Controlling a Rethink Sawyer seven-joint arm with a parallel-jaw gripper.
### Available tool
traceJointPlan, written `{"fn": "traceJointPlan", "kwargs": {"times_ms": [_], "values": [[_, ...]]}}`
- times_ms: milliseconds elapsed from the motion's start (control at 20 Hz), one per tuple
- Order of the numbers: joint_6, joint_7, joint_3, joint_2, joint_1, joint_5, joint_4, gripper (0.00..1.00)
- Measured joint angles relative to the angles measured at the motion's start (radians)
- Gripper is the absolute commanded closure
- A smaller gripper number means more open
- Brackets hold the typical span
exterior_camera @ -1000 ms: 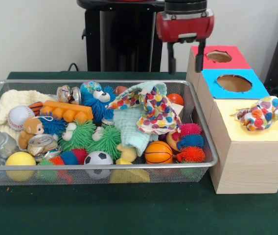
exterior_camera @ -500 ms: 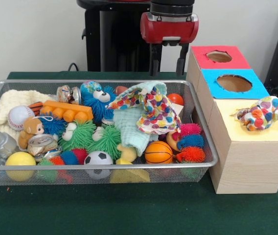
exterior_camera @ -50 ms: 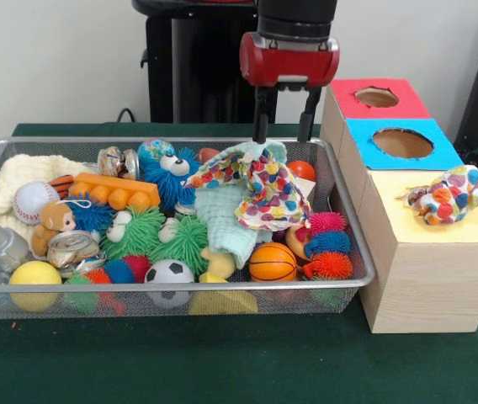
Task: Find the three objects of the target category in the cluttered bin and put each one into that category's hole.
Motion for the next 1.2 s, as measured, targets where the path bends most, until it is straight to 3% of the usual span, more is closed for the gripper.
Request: {"fn": "traceJointPlan", "kwargs": {"times_ms": [550,1200], "values": [[-0.022,0.000,-0.055,0.123,0.022,0.000,-0.050,0.00],[-0.026,0.000,-0.085,0.151,0.055,0.000,-0.061,0.00]]}}
